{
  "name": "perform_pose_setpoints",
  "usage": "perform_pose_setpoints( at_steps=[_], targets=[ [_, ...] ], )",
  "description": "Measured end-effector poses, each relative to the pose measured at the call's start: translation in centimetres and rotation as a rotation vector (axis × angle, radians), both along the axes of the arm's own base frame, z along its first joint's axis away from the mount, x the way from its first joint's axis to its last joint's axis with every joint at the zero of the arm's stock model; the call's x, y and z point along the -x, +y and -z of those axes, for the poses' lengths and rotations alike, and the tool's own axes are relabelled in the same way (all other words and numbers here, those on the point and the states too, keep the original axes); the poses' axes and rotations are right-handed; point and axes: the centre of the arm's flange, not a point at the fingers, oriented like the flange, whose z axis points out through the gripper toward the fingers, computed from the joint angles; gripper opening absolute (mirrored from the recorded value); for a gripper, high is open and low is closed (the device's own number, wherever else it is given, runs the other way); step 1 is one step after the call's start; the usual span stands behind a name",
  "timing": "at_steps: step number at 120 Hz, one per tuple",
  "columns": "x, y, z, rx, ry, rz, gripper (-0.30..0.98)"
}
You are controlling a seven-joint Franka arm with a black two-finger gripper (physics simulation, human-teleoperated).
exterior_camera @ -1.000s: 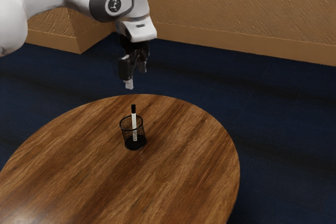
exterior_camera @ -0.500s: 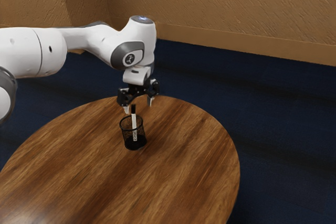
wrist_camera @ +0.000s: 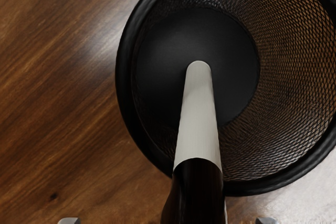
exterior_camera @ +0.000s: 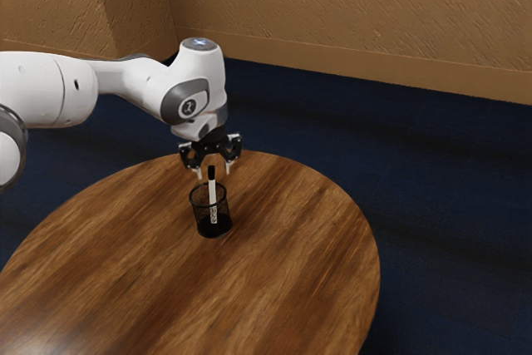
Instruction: Take the marker out of the pen holder and place it to the left of the pen holder.
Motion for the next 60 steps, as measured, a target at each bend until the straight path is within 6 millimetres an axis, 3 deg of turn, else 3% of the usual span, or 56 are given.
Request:
perform_pose_setpoints(
  at_steps=[60],
  targets=[
    [0.01,0.55,0.15,0.008,0.001,0.16,0.32]
  ],
)
